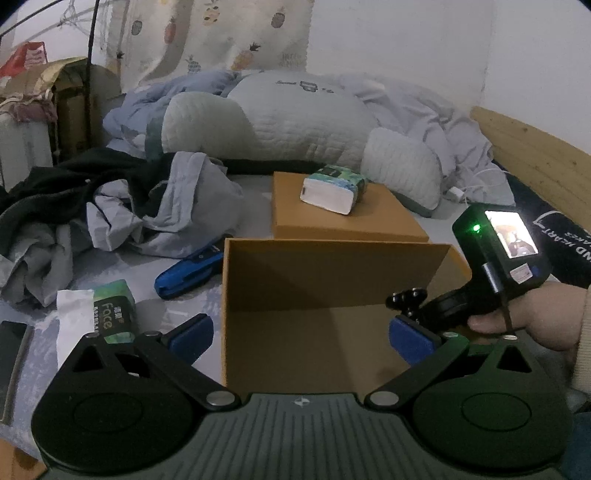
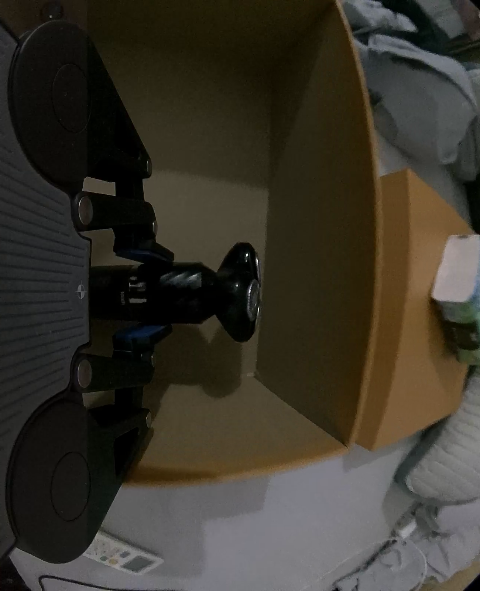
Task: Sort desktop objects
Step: 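Lower the shaver into the cardboard box and open the right gripper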
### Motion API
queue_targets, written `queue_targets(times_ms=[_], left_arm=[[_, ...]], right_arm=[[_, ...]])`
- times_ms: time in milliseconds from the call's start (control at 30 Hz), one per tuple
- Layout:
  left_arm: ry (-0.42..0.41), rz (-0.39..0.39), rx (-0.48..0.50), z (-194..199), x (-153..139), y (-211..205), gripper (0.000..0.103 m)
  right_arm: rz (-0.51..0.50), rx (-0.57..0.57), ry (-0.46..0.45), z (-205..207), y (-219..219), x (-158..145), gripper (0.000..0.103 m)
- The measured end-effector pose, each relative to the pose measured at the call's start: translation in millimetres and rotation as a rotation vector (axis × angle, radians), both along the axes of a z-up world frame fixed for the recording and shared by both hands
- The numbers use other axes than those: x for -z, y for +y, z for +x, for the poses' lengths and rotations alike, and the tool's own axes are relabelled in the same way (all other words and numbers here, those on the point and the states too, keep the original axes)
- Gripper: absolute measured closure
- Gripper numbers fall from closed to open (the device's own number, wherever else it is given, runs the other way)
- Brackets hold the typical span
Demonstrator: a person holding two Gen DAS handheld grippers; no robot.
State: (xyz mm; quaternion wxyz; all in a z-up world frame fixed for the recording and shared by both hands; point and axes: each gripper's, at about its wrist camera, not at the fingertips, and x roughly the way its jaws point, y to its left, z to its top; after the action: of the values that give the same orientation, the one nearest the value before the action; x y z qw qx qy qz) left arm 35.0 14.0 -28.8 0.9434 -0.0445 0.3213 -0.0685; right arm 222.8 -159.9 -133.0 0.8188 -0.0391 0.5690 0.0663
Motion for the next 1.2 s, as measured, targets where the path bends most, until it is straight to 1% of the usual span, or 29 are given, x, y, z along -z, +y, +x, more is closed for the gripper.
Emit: queue_targets(times_ms=[200,500,567,633,667,733,767,800,833,900,1067,1100,1200], left_arm=[[0.008,-0.002,-0.002,1,1,3,0.000],[0.005,0.004,-0.001,-1,1,3,0.000],[0.006,0.001,0.000,-1,1,3,0.000],[0.007,0.000,-0.002,-1,2,4,0.000],[0.008,-0.001,-0.002,-1,2,4,0.000],[0.010,-0.006,-0.002,-1,2,5,0.000],[0.009,-0.009,-0.002,-2,2,6,0.000],[0.009,-0.011,-0.002,-2,1,6,0.000],[0.008,-0.012,-0.003,-2,1,7,0.000],[0.008,-0.015,-0.008,-2,1,9,0.000],[0.002,-0.025,-0.014,-2,-1,13,0.000],[-0.001,-0.023,-0.015,-2,-1,13,0.000],[-0.021,0.003,-0.022,-4,-1,12,0.000]], right_arm=[[-0.030,-0.001,0.035,3,1,16,0.065],[-0.045,-0.011,0.023,-2,5,11,0.064],[-0.047,-0.009,0.014,-4,5,6,0.060],[-0.032,-0.017,0.001,-8,4,-2,0.053],[-0.023,-0.021,-0.008,-11,4,-6,0.051],[-0.005,-0.029,-0.033,-16,3,-16,0.043],[0.005,-0.033,-0.048,-19,3,-23,0.042],[0.015,-0.037,-0.063,-21,2,-29,0.038],[0.025,-0.041,-0.077,-24,1,-35,0.029],[0.040,-0.046,-0.116,-31,0,-48,0.018],[0.095,-0.063,-0.201,-54,-5,-83,0.009],[0.101,-0.069,-0.227,-61,-6,-92,0.005],[0.099,-0.110,-0.319,-84,-7,-116,0.003]])
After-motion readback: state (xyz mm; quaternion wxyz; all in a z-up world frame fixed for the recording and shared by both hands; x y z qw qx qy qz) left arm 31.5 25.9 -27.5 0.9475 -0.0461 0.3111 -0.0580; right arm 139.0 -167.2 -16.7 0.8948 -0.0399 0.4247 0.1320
